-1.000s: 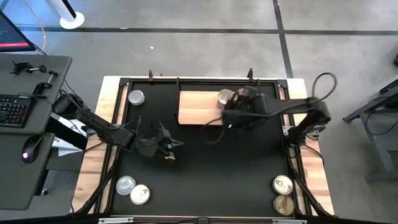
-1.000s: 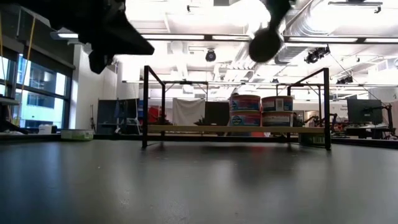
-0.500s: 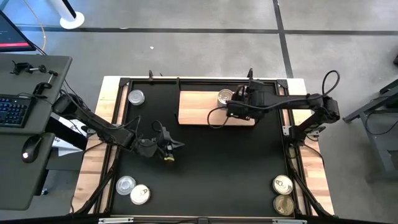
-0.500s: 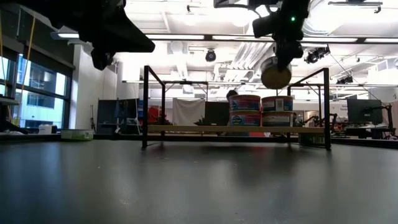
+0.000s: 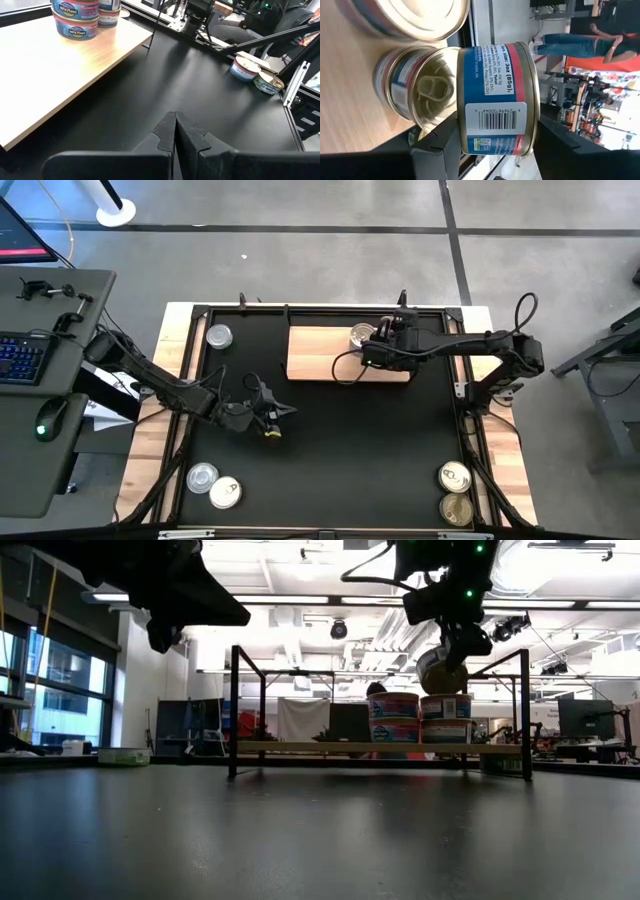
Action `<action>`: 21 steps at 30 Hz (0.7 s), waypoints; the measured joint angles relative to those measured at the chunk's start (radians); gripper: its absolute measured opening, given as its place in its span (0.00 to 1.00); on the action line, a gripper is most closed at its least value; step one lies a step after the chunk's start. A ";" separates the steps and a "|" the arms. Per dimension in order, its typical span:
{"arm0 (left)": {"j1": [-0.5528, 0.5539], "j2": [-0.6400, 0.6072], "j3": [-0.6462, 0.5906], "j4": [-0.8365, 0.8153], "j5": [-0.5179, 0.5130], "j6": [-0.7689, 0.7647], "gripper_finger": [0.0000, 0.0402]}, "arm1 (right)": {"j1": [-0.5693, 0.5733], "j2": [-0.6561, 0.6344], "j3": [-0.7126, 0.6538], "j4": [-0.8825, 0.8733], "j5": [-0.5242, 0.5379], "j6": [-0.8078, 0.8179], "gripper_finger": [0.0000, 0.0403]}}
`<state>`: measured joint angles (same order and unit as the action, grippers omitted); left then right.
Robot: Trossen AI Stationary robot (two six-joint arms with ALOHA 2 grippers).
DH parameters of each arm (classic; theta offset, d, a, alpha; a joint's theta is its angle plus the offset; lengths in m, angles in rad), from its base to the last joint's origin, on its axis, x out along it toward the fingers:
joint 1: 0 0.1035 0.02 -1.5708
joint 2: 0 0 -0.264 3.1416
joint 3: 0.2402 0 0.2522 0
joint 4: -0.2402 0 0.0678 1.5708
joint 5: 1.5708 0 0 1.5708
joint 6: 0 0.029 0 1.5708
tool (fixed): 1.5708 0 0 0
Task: Stack canned seafood by type on shelf
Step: Stack the blue-pink tuna can on top of the other blue-pink tuna can on the shelf
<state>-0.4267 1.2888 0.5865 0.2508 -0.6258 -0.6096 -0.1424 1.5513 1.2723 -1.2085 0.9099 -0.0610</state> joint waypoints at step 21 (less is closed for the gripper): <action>0.000 0.000 0.000 -0.027 0.001 -0.007 0.00 | -0.017 0.000 -0.025 0.034 -0.098 -0.098 0.67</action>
<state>-0.4267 1.2888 0.5865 0.2238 -0.6253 -0.6163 -0.1593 1.5509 1.2478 -1.1743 0.8117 -0.1585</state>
